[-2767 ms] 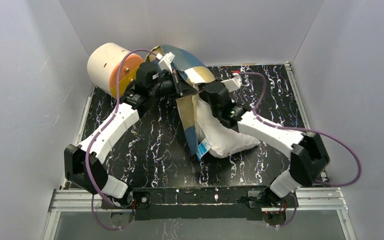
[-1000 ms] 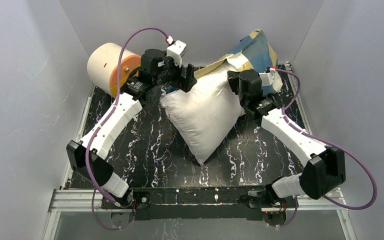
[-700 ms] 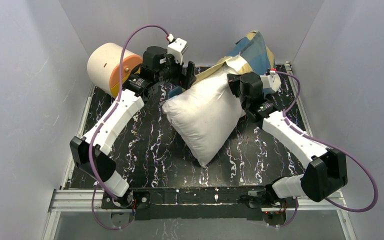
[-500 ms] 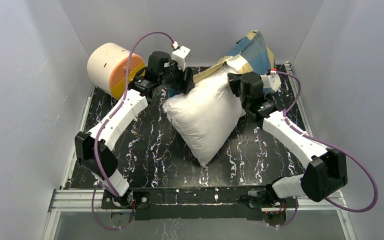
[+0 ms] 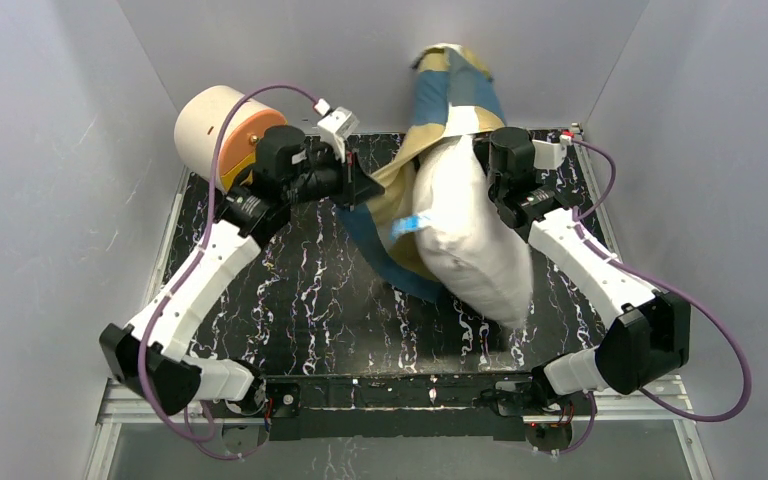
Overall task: Put the pillow into the pillowcase
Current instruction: Stuff the pillow into the pillowcase.
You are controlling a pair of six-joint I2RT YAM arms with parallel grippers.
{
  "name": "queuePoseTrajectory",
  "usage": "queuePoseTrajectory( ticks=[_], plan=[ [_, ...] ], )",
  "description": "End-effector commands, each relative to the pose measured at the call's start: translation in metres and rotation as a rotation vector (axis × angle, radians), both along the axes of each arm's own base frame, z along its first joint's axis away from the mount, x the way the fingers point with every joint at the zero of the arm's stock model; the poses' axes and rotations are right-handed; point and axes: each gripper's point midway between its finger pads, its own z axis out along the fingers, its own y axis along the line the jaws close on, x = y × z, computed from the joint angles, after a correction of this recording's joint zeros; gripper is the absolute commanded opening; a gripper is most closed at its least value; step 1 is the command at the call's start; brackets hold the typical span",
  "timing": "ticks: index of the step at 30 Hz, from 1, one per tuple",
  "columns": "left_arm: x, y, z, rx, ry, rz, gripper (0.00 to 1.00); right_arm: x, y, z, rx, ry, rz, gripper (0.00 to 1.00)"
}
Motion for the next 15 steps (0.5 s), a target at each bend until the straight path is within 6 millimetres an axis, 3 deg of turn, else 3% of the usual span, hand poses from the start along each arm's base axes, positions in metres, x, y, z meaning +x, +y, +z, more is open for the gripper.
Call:
queuePoseTrajectory(
  ticks=[1, 6, 10, 15],
  plan=[
    [-0.060, -0.010, 0.014, -0.211, 0.180, -0.154, 0.00, 0.006, -0.060, 0.091, 0.197, -0.268, -0.288, 0.01],
    [-0.059, -0.023, 0.008, -0.315, 0.266, -0.177, 0.00, 0.014, -0.042, 0.074, 0.176, -0.220, -0.223, 0.01],
    [-0.056, -0.019, -0.023, -0.319, 0.325, -0.109, 0.02, 0.017, -0.019, 0.046, 0.085, -0.159, -0.100, 0.01],
    [-0.072, -0.012, -0.065, -0.348, 0.374, -0.032, 0.00, 0.020, 0.025, 0.012, -0.095, -0.077, 0.163, 0.01]
  ],
)
